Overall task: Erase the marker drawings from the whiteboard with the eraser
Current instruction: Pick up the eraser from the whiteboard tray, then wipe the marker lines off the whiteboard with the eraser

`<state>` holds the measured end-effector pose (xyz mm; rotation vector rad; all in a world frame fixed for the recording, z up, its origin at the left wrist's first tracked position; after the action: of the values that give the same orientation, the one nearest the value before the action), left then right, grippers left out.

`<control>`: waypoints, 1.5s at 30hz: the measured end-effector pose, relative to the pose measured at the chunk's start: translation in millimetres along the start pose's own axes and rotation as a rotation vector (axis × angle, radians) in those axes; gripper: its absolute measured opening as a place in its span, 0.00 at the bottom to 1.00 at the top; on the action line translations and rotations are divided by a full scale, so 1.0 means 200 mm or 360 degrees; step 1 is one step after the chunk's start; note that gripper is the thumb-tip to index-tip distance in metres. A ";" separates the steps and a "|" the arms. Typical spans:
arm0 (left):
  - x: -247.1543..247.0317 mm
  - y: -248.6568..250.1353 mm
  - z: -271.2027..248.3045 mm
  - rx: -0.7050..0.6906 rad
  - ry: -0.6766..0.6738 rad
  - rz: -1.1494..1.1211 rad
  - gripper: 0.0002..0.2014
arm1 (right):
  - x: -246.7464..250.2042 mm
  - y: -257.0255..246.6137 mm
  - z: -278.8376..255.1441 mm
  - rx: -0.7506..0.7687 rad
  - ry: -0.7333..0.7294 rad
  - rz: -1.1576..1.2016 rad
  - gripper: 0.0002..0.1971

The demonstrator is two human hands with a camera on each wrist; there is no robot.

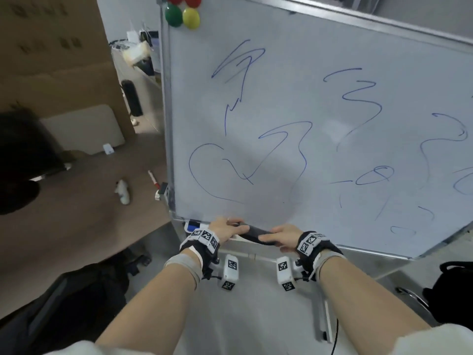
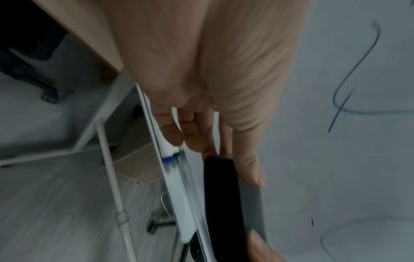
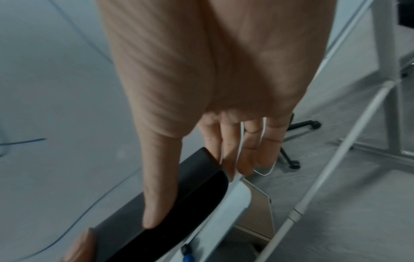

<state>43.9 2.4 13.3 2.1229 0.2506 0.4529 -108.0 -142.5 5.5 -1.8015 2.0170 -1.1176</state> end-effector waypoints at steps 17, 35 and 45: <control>0.86 0.74 -0.69 -0.0610 0.1648 -0.0687 0.25 | 0.16 -1.30 -0.77 0.1613 0.1049 -0.0240 0.28; 1.03 1.02 -0.45 -0.0791 0.1370 -0.0576 0.28 | 0.09 -1.65 -0.81 0.1753 0.1895 -0.1058 0.29; 1.04 1.01 -0.44 -0.0799 0.1353 -0.0618 0.30 | 0.07 -1.61 -0.81 0.1698 0.1948 -0.1227 0.30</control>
<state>199.4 28.2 272.1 1.2544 0.9053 1.0393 33.3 -79.8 331.5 -1.2415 0.3536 -3.1730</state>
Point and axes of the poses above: each hand's wrist, its own z-axis towards the middle knuckle, its own x-axis out of the back of the hand, y = z × x, the point moved 5 cm from there along z, towards the middle knuckle, and after that the axes turned 5 degrees about -y, right-handed, at the moved point
